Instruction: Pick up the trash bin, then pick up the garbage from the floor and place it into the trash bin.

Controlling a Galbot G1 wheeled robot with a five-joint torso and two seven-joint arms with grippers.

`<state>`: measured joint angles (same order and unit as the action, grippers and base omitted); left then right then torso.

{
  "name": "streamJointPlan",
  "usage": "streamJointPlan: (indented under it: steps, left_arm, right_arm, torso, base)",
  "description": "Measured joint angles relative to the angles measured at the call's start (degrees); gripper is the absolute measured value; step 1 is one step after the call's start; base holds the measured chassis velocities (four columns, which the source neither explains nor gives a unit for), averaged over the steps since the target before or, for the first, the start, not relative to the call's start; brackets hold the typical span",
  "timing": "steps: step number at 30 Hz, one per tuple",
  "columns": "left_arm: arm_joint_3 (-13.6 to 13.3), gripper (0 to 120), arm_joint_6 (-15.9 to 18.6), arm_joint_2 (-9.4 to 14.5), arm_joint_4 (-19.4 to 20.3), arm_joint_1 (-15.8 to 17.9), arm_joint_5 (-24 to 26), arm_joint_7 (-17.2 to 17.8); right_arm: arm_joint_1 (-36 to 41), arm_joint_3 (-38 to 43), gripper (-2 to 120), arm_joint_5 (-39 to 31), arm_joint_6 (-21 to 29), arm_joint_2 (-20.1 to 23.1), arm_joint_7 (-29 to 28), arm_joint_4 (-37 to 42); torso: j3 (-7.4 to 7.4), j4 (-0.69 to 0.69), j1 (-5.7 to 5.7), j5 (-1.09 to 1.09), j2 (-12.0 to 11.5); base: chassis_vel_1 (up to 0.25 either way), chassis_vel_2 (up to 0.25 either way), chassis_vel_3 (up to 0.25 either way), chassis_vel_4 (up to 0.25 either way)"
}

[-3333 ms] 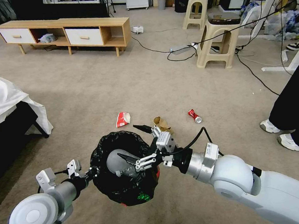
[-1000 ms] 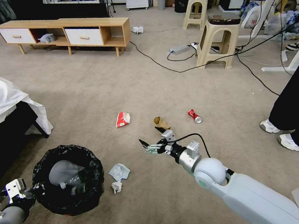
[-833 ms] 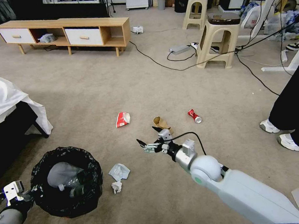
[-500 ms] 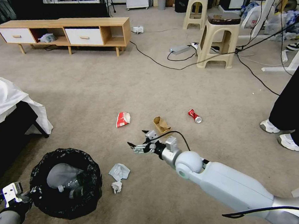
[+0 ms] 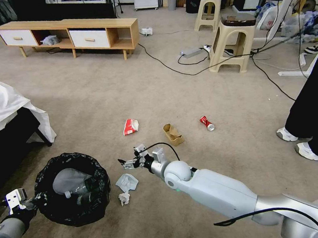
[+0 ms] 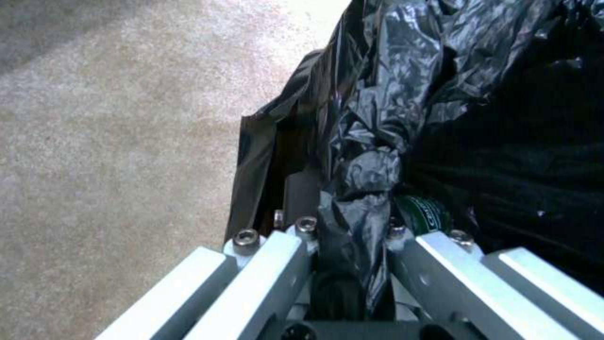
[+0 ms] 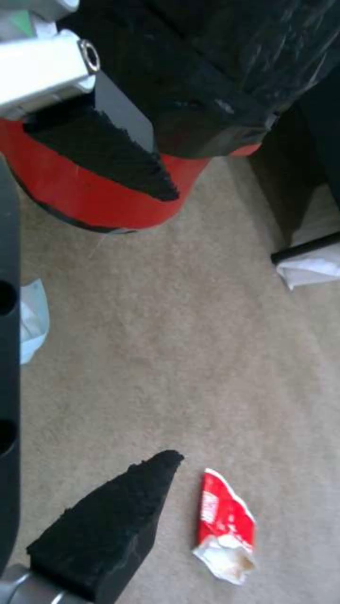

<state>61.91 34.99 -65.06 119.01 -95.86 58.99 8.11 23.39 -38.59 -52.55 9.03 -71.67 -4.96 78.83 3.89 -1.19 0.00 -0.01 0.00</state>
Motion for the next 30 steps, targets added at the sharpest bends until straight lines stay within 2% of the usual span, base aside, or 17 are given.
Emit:
streamJointPlan:
  steps: [7, 16, 20, 21, 25, 30]
  left_arm:
    - [0.0, 1, -0.1, 0.3, -0.2, 0.1, 0.0, -0.7]
    - [0.6, 1, -0.4, 0.4, -1.1, 0.0, -1.5, -0.8]
    - [1.4, 1, -0.8, 0.6, -2.0, 0.3, -2.1, -1.1]
    - [2.5, 1, -1.0, 1.0, -2.9, 0.8, -2.3, -1.4]
    - [3.8, 1, -1.3, 1.6, -4.0, 1.2, -2.1, -1.6]
    - [4.1, 1, -1.3, 1.9, -4.1, 0.9, -1.3, -1.9]
  right_arm:
    - [-1.4, -0.9, 100, -5.5, 4.1, -0.4, -3.0, -0.6]
    - [-3.2, -1.4, 100, -8.6, 7.7, -1.5, -4.1, -2.6]
    - [-3.8, -2.1, 100, -9.8, 9.8, -1.7, -4.7, -2.9]
    - [-4.5, -2.7, 100, -10.7, 11.2, -1.7, -5.4, -3.1]
    - [-5.4, -3.9, 100, -11.6, 12.8, -1.7, -6.2, -3.7]
    - [-5.7, -4.3, 100, -12.1, 13.3, -1.8, -6.6, -4.0]
  torso:
    - [0.00, -0.01, 0.00, 0.00, 0.0]
    - [0.00, 0.01, 0.00, 0.01, 0.0]
    - [0.00, 0.01, 0.00, 0.01, 0.0]
    - [0.00, 0.00, 0.00, 0.01, 0.0]
    - [0.00, 0.00, 0.00, 0.01, 0.0]
    - [0.00, -0.01, 0.00, 0.01, 0.0]
  base:
    - [0.000, 0.000, 0.000, 0.000]
    - [0.000, 0.000, 0.000, 0.000]
    - [0.000, 0.000, 0.000, 0.000]
    - [0.000, 0.000, 0.000, 0.000]
    - [0.000, 0.000, 0.000, 0.000]
    - [0.000, 0.000, 0.000, 0.000]
